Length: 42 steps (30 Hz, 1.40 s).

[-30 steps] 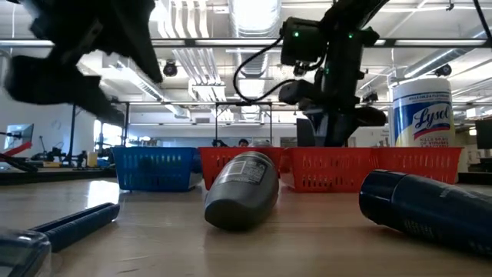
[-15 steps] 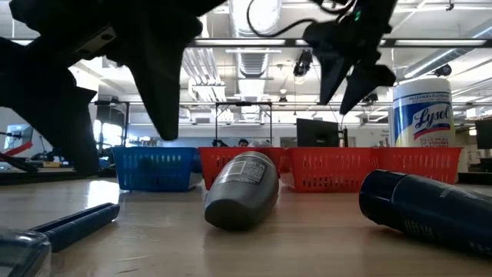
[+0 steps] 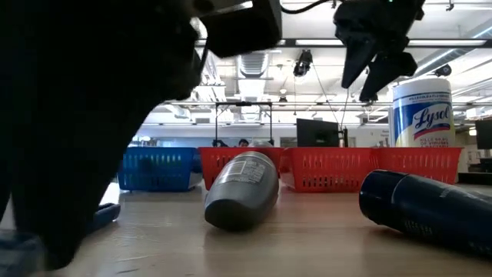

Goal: Pick & Place Travel size toiletries
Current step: Put the blue razor into the middle red bin

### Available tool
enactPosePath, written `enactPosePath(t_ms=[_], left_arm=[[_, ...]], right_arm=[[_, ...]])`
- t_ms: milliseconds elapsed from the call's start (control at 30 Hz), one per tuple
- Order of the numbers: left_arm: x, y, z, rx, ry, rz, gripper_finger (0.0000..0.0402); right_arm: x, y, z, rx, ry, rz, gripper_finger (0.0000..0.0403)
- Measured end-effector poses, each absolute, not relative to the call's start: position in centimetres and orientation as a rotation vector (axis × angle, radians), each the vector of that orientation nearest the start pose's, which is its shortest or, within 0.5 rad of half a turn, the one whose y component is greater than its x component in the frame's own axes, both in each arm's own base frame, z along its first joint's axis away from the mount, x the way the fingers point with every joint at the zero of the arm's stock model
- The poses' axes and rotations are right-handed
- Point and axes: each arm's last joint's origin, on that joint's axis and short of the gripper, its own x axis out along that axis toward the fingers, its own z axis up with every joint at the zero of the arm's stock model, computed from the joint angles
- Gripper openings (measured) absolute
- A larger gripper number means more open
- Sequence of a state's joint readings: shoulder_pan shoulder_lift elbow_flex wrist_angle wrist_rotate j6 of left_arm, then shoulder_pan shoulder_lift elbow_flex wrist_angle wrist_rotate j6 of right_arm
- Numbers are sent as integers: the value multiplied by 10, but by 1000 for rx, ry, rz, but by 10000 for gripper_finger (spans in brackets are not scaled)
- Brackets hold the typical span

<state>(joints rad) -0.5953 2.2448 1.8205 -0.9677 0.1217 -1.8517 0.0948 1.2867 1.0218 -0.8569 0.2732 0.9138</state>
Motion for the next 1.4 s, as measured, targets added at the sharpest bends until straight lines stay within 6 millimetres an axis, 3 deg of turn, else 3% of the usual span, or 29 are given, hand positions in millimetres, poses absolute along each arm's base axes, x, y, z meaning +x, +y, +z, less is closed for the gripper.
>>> enactPosePath(t_ms=[167, 333, 433, 567, 633, 767, 967, 1067, 1233, 1400], left_arm=[[365, -254, 162, -1087, 1413, 852, 113], [360, -238, 159, -890, 1400, 872, 23], [359, -228, 158, -806, 1358, 875, 23], [353, -218, 171, -672, 1214, 865, 23], [348, -213, 189, -621, 1095, 838, 23], [326, -199, 245, -587, 833, 748, 23], [292, -167, 282, -632, 490, 542, 23], [276, -151, 287, -688, 330, 446, 23], [245, -126, 282, -700, 277, 444, 23], [237, -113, 286, -680, 231, 416, 23]], right_arm=[[235, 18, 258, 613, 956, -640, 278], [240, 29, 261, 594, 917, -539, 253], [248, 39, 266, 616, 871, -385, 239], [259, 49, 276, 717, 784, -214, 225], [263, 50, 279, 741, 738, -185, 221], [269, 50, 286, 723, 652, -133, 221], [290, 51, 288, 648, 497, -50, 239], [305, 50, 288, 658, 400, -12, 252], [331, 47, 282, 679, 304, 3, 273], [360, 41, 275, 684, 309, -3, 291]])
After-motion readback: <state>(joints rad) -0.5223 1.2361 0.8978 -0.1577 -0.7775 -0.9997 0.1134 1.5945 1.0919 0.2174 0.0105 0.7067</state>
